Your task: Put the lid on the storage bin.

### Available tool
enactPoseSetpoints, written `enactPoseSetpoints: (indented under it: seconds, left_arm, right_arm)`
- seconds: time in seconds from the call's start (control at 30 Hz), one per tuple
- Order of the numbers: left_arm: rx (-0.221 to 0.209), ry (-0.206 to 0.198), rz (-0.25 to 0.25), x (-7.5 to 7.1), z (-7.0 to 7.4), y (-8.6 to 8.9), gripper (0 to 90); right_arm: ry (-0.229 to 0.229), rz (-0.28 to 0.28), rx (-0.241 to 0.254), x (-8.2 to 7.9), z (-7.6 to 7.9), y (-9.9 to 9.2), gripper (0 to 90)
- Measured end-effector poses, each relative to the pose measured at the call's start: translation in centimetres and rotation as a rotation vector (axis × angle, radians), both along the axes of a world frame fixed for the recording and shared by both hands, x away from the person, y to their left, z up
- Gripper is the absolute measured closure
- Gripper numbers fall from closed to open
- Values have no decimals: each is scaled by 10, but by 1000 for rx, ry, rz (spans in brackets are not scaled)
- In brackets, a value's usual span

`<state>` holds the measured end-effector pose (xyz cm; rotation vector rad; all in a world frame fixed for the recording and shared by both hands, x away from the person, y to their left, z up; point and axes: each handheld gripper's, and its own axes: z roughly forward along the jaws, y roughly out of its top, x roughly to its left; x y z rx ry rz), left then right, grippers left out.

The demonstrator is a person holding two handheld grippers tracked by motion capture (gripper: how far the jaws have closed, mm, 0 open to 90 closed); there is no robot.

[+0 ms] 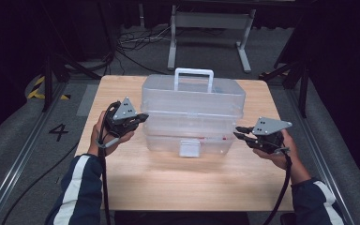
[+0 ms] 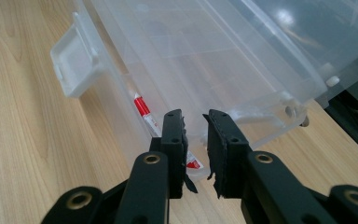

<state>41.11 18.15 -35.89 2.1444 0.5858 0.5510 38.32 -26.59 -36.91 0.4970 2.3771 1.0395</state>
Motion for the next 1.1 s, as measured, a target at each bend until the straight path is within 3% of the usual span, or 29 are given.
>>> enactPoseSetpoints:
  seconds: [0.7,1.1]
  left_arm:
    - [74,26,23,-6,-22,9,900]
    - [99,51,23,-5,-32,6,900]
  right_arm:
    - [74,-78,-13,3,-14,-9,523]
    - [102,-91,-11,8,-19,-10,432]
